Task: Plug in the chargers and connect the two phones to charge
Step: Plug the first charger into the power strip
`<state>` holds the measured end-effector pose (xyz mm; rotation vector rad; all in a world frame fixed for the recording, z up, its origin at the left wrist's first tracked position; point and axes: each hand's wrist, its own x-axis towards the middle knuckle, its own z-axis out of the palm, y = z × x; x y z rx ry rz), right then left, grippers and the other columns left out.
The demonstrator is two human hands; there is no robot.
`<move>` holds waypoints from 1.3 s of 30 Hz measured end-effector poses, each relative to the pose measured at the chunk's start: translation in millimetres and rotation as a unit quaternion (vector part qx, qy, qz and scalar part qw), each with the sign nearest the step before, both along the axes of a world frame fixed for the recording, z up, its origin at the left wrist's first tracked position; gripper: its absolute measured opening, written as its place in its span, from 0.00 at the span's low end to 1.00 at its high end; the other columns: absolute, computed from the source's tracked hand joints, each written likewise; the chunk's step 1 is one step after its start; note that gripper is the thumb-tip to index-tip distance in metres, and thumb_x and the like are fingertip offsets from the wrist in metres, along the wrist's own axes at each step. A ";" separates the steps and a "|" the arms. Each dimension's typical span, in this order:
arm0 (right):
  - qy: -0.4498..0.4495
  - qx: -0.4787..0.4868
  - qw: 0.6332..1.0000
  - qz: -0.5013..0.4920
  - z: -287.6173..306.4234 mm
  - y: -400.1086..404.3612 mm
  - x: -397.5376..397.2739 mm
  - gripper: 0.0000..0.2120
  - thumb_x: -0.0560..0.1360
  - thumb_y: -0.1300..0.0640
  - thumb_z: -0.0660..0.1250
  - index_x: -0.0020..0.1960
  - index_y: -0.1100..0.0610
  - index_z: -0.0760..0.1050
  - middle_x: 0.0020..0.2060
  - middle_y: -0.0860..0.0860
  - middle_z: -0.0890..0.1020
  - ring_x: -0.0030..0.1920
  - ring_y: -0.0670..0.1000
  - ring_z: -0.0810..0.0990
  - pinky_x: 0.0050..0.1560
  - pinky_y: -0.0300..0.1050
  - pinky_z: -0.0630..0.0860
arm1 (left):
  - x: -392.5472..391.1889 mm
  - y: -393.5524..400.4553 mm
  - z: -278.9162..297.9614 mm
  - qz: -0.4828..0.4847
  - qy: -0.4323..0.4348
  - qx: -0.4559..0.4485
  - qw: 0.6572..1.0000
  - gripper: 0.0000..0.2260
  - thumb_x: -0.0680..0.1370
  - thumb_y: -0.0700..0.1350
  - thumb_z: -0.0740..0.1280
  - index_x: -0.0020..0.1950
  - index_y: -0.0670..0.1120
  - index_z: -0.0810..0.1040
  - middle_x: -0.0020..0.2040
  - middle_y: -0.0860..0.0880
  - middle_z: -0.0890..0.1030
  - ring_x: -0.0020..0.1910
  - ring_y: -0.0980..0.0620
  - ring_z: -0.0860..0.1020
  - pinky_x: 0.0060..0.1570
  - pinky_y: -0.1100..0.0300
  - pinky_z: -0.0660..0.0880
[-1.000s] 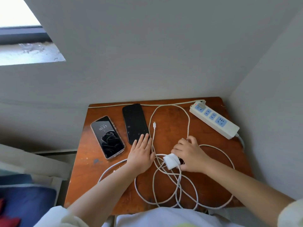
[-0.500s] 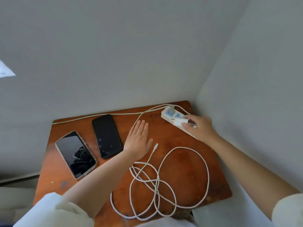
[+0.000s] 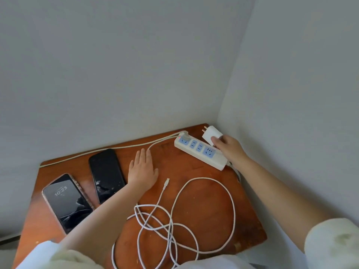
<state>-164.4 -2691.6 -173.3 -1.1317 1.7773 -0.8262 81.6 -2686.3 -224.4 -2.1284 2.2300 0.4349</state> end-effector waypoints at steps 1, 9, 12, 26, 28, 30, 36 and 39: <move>0.029 -0.005 0.999 0.014 2.2 -5.6 -0.6 0.10 0.77 0.53 0.62 0.46 0.60 0.73 0.33 0.48 0.76 0.33 0.45 0.75 0.30 0.38 0.70 | -2.1 -2.2 2.8 -0.012 -0.001 -0.017 1.000 0.29 0.79 0.50 0.56 0.73 0.45 0.44 0.76 0.44 0.47 0.74 0.46 0.44 0.71 0.50 0.47; 0.043 -0.047 0.998 -0.001 -9.9 -28.4 1.0 0.14 0.79 0.56 0.58 0.65 0.55 0.67 0.40 0.50 0.76 0.33 0.43 0.76 0.29 0.32 0.70 | -62.7 -40.1 28.2 -0.184 0.010 -0.066 0.981 0.25 0.79 0.46 0.54 0.73 0.46 0.49 0.76 0.47 0.48 0.74 0.49 0.43 0.71 0.53 0.44; 0.064 -0.016 0.998 0.018 -12.1 -36.9 -3.8 0.14 0.79 0.55 0.57 0.63 0.55 0.70 0.40 0.50 0.76 0.31 0.43 0.76 0.30 0.33 0.71 | -70.1 -36.1 15.2 -0.182 -0.014 -0.062 0.981 0.25 0.79 0.47 0.54 0.73 0.48 0.48 0.76 0.46 0.42 0.73 0.48 0.38 0.71 0.52 0.41; 0.334 0.031 0.914 0.229 -6.8 -53.2 0.6 0.31 0.71 0.57 0.71 0.70 0.57 0.62 0.63 0.59 0.69 0.61 0.56 0.72 0.58 0.46 0.70 | -79.7 -24.6 -8.0 -0.134 -0.042 -0.068 0.988 0.25 0.78 0.42 0.55 0.73 0.53 0.51 0.73 0.45 0.33 0.67 0.47 0.26 0.66 0.48 0.31; 0.365 0.000 0.896 0.253 -4.0 -52.9 4.0 0.30 0.71 0.56 0.70 0.70 0.59 0.63 0.63 0.58 0.68 0.61 0.56 0.71 0.59 0.45 0.69 | -72.6 -17.9 -10.8 -0.146 -0.021 -0.067 0.987 0.22 0.77 0.43 0.55 0.71 0.51 0.58 0.74 0.46 0.35 0.68 0.48 0.28 0.65 0.49 0.31; 0.380 -0.023 0.885 0.266 -1.3 -52.0 7.0 0.29 0.71 0.56 0.71 0.68 0.60 0.65 0.62 0.58 0.71 0.60 0.56 0.72 0.58 0.45 0.69 | -61.2 -9.1 -17.0 -0.156 -0.008 -0.040 0.987 0.20 0.78 0.46 0.54 0.70 0.50 0.59 0.75 0.46 0.39 0.71 0.48 0.32 0.67 0.50 0.34; 0.439 -0.034 0.855 0.273 8.3 -50.0 20.0 0.21 0.69 0.55 0.72 0.60 0.59 0.74 0.55 0.58 0.78 0.53 0.57 0.77 0.52 0.45 0.73 | -24.9 6.7 -33.3 -0.097 0.008 0.048 0.994 0.26 0.79 0.55 0.47 0.73 0.47 0.43 0.76 0.48 0.45 0.74 0.50 0.41 0.71 0.54 0.39; 0.452 -0.029 0.849 0.273 12.0 -51.9 25.4 0.19 0.70 0.55 0.71 0.60 0.59 0.75 0.55 0.58 0.79 0.53 0.57 0.77 0.52 0.45 0.73 | -15.6 9.0 -38.1 -0.085 0.001 0.048 0.995 0.27 0.79 0.57 0.46 0.73 0.48 0.42 0.76 0.48 0.44 0.74 0.50 0.41 0.70 0.53 0.38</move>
